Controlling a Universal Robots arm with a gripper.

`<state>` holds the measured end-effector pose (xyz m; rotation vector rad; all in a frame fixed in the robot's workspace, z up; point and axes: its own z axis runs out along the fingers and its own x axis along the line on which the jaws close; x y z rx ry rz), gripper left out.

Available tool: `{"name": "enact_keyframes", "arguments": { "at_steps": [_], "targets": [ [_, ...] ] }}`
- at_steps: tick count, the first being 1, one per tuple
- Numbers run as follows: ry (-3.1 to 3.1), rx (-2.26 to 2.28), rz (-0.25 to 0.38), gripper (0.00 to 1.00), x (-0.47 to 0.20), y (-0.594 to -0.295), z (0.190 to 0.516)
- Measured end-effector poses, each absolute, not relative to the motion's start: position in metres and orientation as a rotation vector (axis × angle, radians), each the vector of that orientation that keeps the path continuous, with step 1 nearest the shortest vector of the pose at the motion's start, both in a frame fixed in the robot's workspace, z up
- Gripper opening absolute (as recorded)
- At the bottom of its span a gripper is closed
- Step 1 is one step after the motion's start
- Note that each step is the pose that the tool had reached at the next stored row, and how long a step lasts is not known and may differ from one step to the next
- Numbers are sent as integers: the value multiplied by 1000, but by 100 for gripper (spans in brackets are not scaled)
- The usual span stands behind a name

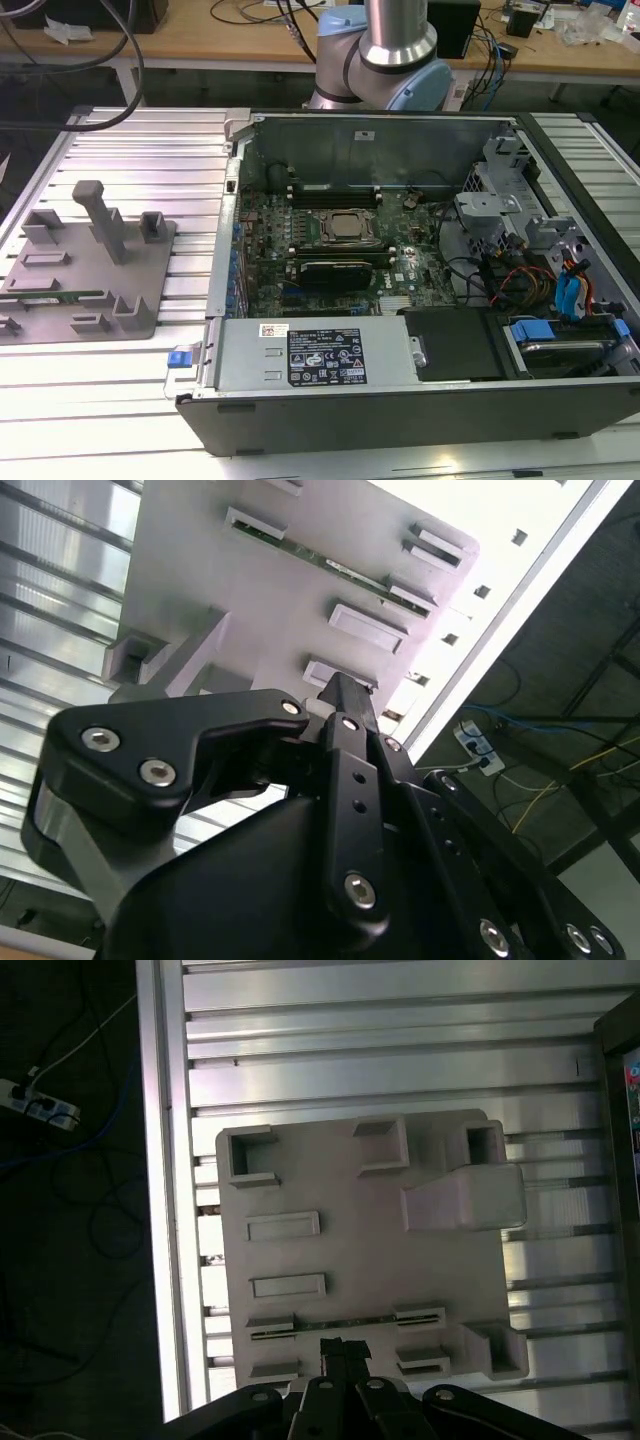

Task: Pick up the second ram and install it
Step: 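Reach for the second ram, then pick up the second ram and move it above second insertion slot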

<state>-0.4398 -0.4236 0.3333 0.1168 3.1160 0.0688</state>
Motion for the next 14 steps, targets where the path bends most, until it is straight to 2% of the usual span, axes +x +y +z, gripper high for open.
{"name": "enact_keyframes", "arguments": {
  "at_steps": [14],
  "targets": [
    [3123, 52, 64, 8, -433, -424, 326]
  ]
}}
